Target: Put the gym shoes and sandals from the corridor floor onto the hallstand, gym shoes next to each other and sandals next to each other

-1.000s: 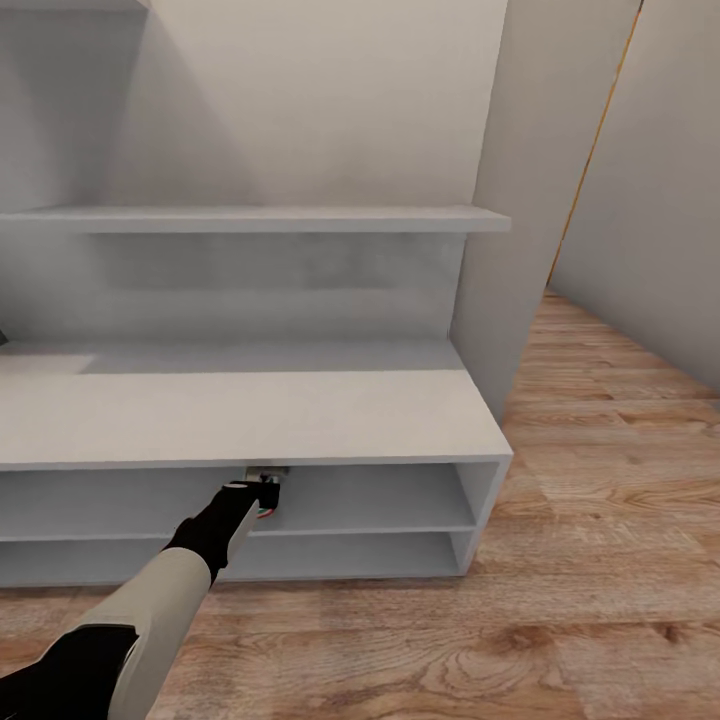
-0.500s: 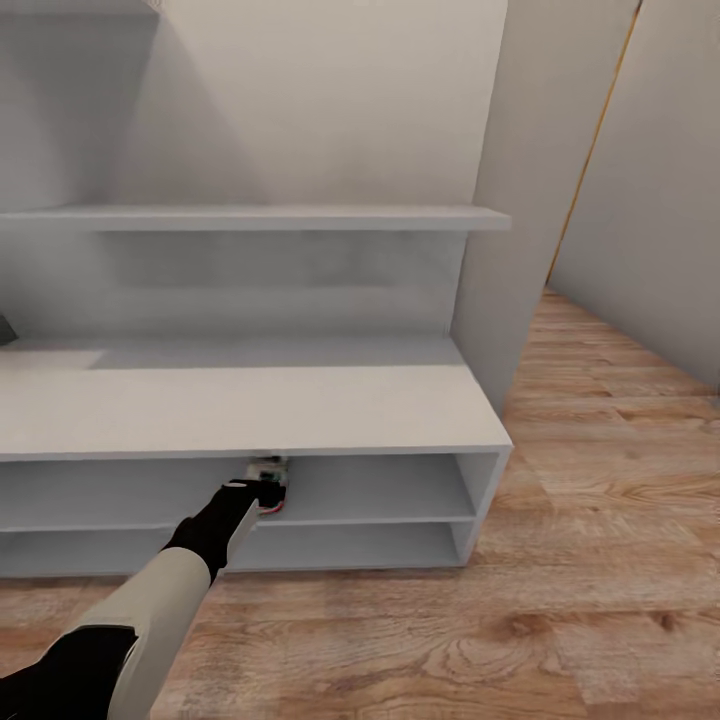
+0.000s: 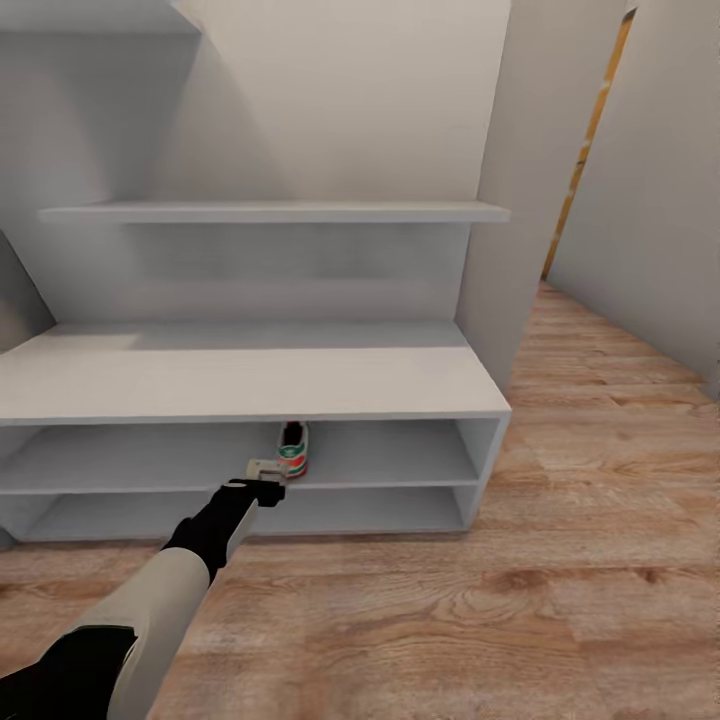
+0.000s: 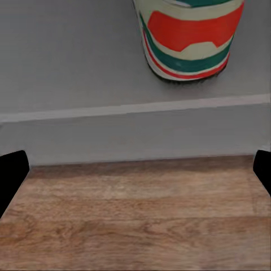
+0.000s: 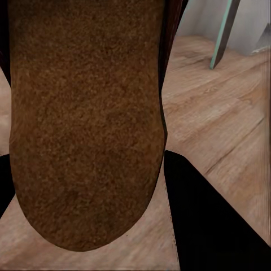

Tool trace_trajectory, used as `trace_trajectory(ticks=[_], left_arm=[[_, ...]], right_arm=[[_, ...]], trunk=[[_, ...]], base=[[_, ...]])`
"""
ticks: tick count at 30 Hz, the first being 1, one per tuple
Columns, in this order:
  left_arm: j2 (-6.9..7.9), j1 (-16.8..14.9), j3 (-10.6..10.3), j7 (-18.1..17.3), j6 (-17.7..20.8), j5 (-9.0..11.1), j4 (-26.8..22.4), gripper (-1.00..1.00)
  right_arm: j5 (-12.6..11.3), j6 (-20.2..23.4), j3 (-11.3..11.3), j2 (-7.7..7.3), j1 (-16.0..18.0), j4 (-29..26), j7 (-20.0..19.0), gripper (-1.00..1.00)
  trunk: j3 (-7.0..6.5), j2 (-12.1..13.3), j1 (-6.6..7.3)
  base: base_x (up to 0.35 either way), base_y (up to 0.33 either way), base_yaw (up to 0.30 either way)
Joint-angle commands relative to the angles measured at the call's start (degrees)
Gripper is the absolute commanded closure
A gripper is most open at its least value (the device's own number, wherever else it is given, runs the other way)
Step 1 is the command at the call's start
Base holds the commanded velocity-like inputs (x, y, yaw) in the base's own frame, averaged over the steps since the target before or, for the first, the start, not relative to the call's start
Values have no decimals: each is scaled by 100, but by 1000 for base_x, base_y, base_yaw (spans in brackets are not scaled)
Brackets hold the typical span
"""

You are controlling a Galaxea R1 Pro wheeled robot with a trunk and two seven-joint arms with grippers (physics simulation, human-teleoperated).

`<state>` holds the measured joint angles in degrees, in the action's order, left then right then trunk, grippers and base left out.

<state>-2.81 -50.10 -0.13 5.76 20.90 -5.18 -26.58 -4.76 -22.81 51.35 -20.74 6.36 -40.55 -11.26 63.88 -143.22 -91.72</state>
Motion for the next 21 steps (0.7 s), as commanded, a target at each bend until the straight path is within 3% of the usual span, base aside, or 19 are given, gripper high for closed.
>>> trace_trajectory(ticks=[1, 6, 7, 10, 11, 12, 17, 18, 21], left_arm=[[7, 4, 2, 4, 7, -53, -16, -100], [28, 16, 19, 4, -388, -53, 19, -100], [44, 166, 24, -4, -665, -53, 5, -100], [50, 341, 23, -17, -817, -51, -34, -100], [54, 573, 22, -45, -1290, -52, -68, -100], [100, 1122, 22, -90, -2200, -51, -88, -100], [226, 1599, 22, -114, -2855, -46, -99, -100], [299, 1769, 22, -209, -3076, -45, -100, -100], [466, 2012, 29, -631, -3270, -39, -105, -100]], right_arm=[[-69, -4, 15, 0, 5, 3, -52, 100], [-72, -4, 15, 20, 4, 3, -52, 100], [-76, -4, 9, 25, 2, 1, -52, 100], [-71, -4, 5, 30, 0, 2, -52, 100], [-65, -6, 2, 49, 2, 8, -52, 100], [-52, -5, -2, 76, 4, 34, -52, 100], [-44, -4, -5, 79, 2, 45, -52, 100], [-43, -4, -5, 79, 4, 46, -52, 100], [-43, -4, -9, 79, 5, 47, -54, 100]], trunk=[[4, -2, 5], [4, -2, 5], [4, -2, 5], [4, -2, 5], [4, -2, 5], [4, -2, 5], [4, -2, 5], [4, -2, 5], [4, -2, 5]], base=[[-311, 125, 0], [-311, 126, 0], [-311, 128, 0], [-311, 128, 0], [-290, 129, 0], [-36, 17, 0], [-13, 6, 0], [-2, 1, 0], [-1, 0, 0]])
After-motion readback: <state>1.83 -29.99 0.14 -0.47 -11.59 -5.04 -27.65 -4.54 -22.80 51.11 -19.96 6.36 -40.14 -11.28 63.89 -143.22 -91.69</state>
